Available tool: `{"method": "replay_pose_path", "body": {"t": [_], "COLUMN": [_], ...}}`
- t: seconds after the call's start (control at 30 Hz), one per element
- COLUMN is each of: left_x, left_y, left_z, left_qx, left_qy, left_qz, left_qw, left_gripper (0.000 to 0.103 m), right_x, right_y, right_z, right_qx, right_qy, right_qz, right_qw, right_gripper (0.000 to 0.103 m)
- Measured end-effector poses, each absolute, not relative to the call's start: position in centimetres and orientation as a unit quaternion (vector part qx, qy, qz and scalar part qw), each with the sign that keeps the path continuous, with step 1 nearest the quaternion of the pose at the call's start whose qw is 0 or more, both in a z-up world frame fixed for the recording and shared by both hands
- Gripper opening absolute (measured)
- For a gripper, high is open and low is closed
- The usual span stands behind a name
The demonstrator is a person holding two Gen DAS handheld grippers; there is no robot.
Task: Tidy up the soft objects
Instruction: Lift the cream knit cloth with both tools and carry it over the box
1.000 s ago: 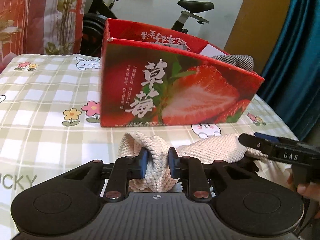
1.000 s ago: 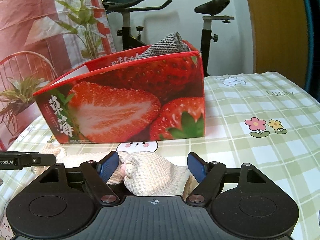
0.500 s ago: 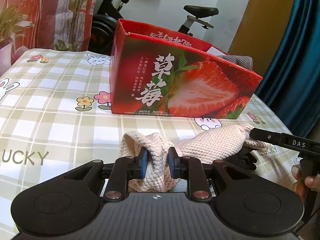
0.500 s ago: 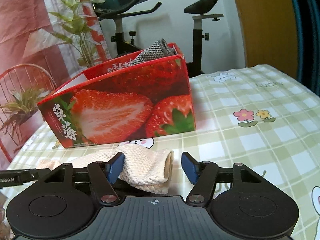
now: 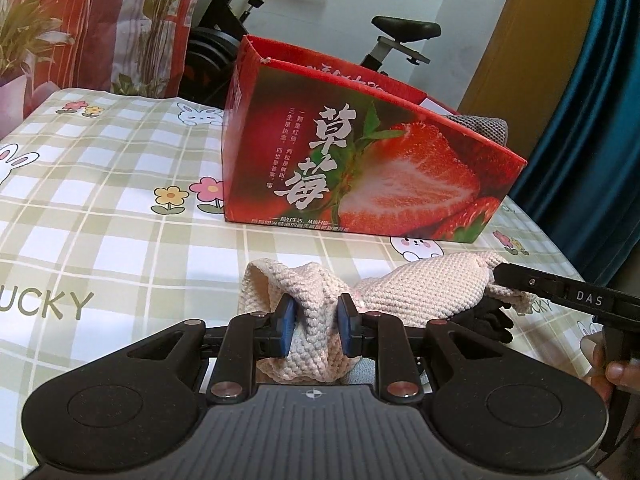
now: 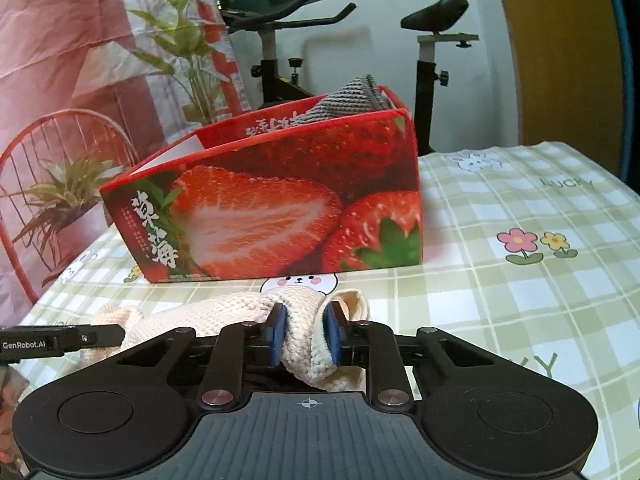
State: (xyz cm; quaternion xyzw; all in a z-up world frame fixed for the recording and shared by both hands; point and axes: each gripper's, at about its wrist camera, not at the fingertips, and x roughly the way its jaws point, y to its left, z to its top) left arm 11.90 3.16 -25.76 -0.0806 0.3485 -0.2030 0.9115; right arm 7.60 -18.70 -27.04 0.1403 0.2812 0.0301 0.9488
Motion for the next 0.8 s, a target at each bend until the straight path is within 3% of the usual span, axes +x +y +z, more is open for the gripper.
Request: {"method": "replay_pose_path", "body": {"t": [0.33,0.8], "left_x": [11.4,11.4], "left_y": [2.8,2.2], "left_z": [-23.8,-17.9], "left_qx": [-0.063,-0.054], "left_qy": [0.32,0.233], "left_qz": [-0.206,-0.217], "left_qw": [0.923,0.947], "left_gripper": [0.011,0.011], "right_x": [7.4,7.1], "right_y": [-18.6,-19.2], "right_z": [-25.8,-20.4], "right_qx": [0.126,0.096], "right_qy": [0.265,0.196], "right_qz": [0.035,0.041], "right_qw": [0.955,0.975], "right_gripper": [0.016,0.016]}}
